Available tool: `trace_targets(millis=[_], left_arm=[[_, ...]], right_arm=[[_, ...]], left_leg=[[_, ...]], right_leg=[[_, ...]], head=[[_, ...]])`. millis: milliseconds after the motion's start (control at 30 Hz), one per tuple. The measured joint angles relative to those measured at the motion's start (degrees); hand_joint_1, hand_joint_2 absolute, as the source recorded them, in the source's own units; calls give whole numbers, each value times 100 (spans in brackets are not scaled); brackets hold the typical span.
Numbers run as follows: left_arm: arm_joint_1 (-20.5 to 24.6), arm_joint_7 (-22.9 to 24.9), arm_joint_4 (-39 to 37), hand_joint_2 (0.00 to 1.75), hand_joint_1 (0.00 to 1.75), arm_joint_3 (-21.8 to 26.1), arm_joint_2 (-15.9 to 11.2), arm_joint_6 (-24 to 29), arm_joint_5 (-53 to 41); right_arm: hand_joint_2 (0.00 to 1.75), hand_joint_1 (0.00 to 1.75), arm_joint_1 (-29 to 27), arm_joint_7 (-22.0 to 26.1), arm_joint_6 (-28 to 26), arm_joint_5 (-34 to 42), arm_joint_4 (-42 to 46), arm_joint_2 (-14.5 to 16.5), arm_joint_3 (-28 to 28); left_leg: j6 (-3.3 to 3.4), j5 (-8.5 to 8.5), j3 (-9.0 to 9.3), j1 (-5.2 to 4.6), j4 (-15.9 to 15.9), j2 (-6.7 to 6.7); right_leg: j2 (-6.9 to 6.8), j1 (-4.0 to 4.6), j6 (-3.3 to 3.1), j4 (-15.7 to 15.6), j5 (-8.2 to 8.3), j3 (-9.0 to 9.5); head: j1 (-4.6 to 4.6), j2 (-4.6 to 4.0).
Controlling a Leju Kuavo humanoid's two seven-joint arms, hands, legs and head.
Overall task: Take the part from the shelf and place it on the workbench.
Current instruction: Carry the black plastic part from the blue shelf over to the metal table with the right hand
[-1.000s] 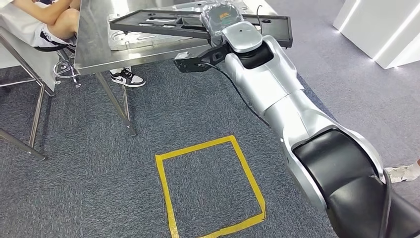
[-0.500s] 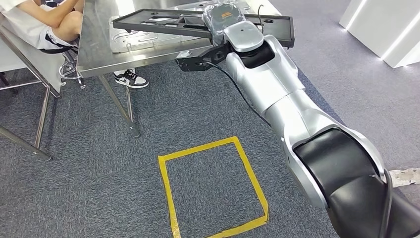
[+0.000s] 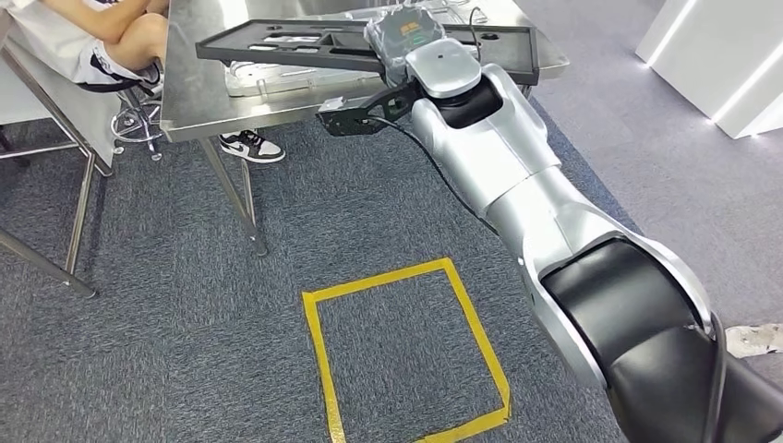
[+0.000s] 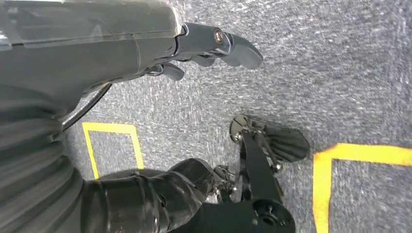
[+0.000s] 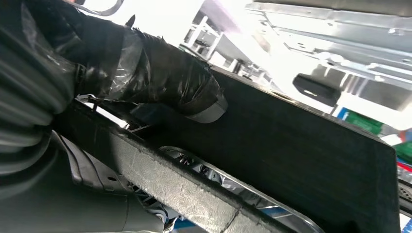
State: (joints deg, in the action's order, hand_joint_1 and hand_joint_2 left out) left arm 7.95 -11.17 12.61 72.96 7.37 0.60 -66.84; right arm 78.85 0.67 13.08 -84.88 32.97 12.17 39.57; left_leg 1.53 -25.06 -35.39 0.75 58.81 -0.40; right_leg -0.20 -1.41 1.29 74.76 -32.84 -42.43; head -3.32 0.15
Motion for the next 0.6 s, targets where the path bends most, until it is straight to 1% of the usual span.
trace_targets(millis=[33,67,100,133,167,200,233,267,333,367,400,433,467,500,533,567,600], left_arm=[[2,1,0,175,0,0,0,-4,-5],[3,3,0,175,0,-1,0,-8,-11],[3,5,0,175,0,-1,1,-10,-17],[0,8,-1,175,0,-2,9,-12,-22],[-1,11,-2,175,0,-3,21,-13,-26],[-1,15,-3,175,0,-4,32,-13,-28],[0,18,-4,175,0,-4,42,-14,-31],[7,21,-4,175,0,-4,44,-14,-33],[20,26,-3,175,0,-4,33,-14,-38],[24,28,-3,175,0,-4,27,-14,-38],[25,31,-2,175,0,-4,22,-14,-39],[23,33,-2,175,0,-4,19,-14,-39],[22,34,-2,175,0,-4,19,-14,-39],[21,35,-2,175,0,-4,18,-14,-39],[19,36,-2,175,0,-4,17,-14,-39],[18,36,-2,175,0,-4,16,-13,-40],[18,37,-2,175,0,-4,13,-10,-44]], right_arm=[[175,175,-6,1,3,1,-2,0,2],[175,175,-8,-1,5,1,-3,0,3],[175,175,-5,-3,6,1,-3,0,3],[175,175,3,-6,7,1,-3,0,3],[175,175,11,-9,5,1,-3,1,3],[175,175,17,-11,4,1,-3,2,3],[175,175,20,-13,2,1,-3,6,3],[175,175,21,-13,0,1,-3,9,3],[175,175,21,-22,-4,0,0,15,3],[175,175,25,-27,-7,-1,2,17,3],[175,175,30,-32,-8,-1,4,22,3],[175,175,33,-32,-9,-1,3,28,3],[175,175,31,-32,-9,-1,1,33,3],[175,175,23,-31,-8,-1,-1,38,3],[175,175,11,-30,-8,0,-2,42,4],[175,175,1,-28,-7,0,-3,45,4],[175,175,-2,-28,-7,0,-3,48,5]], left_leg=[[21,-22,30,-23,0,-8],[36,-46,64,-46,0,-21],[43,-69,100,-64,0,-38],[45,-93,130,-75,0,-53],[37,-116,147,-91,4,-67],[23,-132,150,-93,4,-75],[2,-143,146,-89,2,-77],[-22,-148,142,-89,-6,-77],[-73,-183,149,-90,-2,-63],[-98,-242,120,-91,82,-53],[-129,-342,32,-86,278,-44],[-162,-469,-118,-64,579,-36],[-196,-595,-322,-38,943,-32],[-233,-665,-519,-7,1257,-26],[-271,-640,-650,24,1416,-18],[-311,-504,-684,55,1365,-7],[-348,-280,-607,86,1100,6]], right_leg=[[2,22,-28,126,48,-120],[5,47,-68,27,205,-130],[9,79,-123,-270,437,-39],[12,123,-198,-663,661,105],[12,161,-266,-1026,823,256],[10,196,-315,-1284,902,370],[11,220,-348,-1417,910,430],[12,228,-357,-1459,894,457],[8,189,-365,-1551,897,517],[0,160,-372,-1607,901,565],[-8,131,-377,-1655,903,617],[-12,125,-382,-1678,892,654],[-13,118,-387,-1682,874,679],[-13,111,-382,-1678,852,700],[-11,100,-370,-1670,825,722],[-9,82,-348,-1652,793,743],[-7,57,-316,-1623,754,764]], head=[[-1,0],[0,0],[0,0],[0,0],[-1,0],[1,0],[1,0],[1,0],[2,0],[1,0],[0,0],[-2,0],[-3,0],[-2,0],[-3,0],[-3,0],[-3,0]])
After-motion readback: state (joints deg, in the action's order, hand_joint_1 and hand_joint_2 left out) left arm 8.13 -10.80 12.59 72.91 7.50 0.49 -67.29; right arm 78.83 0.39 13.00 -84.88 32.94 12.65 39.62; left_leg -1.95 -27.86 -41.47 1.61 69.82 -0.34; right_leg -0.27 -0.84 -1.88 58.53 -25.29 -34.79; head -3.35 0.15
